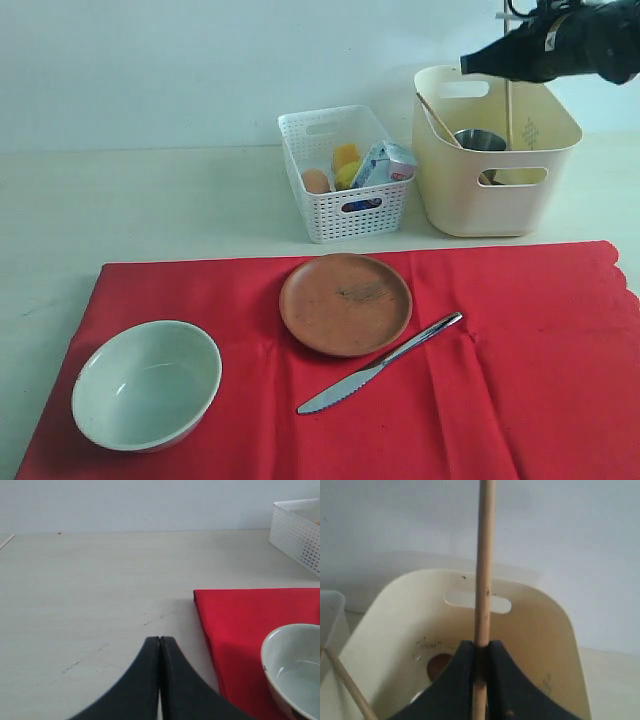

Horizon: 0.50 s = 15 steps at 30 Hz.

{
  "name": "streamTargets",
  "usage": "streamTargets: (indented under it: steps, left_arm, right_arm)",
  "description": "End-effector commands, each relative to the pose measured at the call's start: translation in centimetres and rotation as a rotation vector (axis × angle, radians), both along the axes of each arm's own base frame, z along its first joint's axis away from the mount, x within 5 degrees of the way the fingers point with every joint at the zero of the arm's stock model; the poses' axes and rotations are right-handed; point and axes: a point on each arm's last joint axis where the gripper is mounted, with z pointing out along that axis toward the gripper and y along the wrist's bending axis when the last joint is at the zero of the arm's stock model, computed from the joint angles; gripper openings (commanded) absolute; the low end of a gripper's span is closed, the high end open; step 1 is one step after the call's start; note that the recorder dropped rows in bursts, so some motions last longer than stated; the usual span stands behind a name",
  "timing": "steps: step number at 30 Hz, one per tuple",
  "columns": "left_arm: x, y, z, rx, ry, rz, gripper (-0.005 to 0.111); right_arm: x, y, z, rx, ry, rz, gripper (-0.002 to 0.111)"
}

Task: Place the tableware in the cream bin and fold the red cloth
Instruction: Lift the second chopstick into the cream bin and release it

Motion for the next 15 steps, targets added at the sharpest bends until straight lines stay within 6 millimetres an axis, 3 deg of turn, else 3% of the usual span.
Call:
streamTargets:
  steps: [1,7,12,15]
  left_arm:
    - [0.0,0.0,0.0,0.000,-0.011,0.002,0.000]
    - [0.0,0.0,0.0,0.000,-0.011,0.002,0.000]
    - [0.0,0.0,0.0,0.000,-0.011,0.002,0.000]
    - [0.0,0.0,0.0,0.000,-0.011,0.002,0.000]
  right_arm:
    - [0.8,-0.2,-2.6,-0.036,0.038,0.018,0.000]
    - [0.9,-0.2,-3.7,-0.046,0.069,0.018,0.017]
    - [0.5,-0.4,-2.4,-0.054,0.071,0.002,0.043]
    - [-0.1,-0.7,-0.9,-0.064,0.079,-0.018,0.048]
